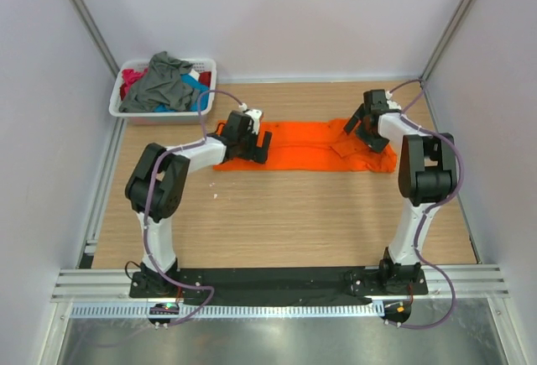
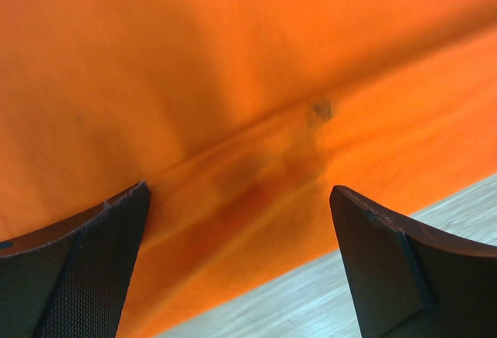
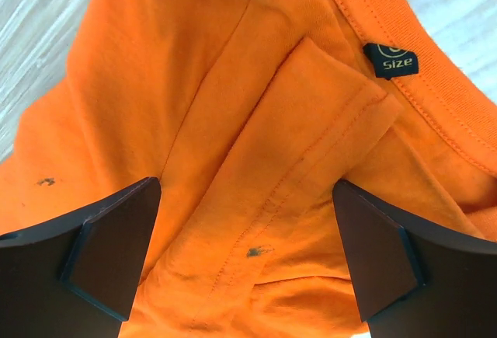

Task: Fold and stack the t-shirts
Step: Fold the tshirt

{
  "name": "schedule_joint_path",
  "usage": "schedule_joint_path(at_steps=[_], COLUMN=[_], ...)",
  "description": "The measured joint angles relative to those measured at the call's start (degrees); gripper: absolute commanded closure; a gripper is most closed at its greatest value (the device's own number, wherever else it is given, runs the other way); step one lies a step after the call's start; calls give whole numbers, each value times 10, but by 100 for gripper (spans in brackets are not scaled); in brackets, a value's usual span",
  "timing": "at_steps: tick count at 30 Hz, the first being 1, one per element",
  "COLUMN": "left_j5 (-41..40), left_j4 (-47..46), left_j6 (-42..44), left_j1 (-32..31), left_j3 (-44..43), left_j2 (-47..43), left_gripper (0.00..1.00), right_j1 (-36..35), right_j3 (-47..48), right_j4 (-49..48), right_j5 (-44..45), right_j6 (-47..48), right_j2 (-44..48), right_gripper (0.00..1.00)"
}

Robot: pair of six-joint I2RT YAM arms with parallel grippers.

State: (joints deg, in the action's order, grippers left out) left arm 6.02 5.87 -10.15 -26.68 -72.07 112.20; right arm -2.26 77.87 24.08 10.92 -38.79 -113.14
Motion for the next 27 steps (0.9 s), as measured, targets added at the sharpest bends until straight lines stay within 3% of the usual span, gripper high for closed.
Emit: schedule_joint_path(at_steps=[9,18,27], left_j5=[-144,-177,-183], left_j4=[-7,96,190], left_j6=[-93,-207,-371], left_j1=[-76,-201,-322], left_j3=[82,139,137], left_j2=[-47,-120,-144], left_gripper=[0,0,0], right_j1=[0,-19,-107], right_j3=[61,240,393], right_j4=[-39,-57,-56], right_j5=[5,-44,-40], right_j6=[39,114,170], right_j2=[-54,-179,-276], right_gripper=[0,0,0])
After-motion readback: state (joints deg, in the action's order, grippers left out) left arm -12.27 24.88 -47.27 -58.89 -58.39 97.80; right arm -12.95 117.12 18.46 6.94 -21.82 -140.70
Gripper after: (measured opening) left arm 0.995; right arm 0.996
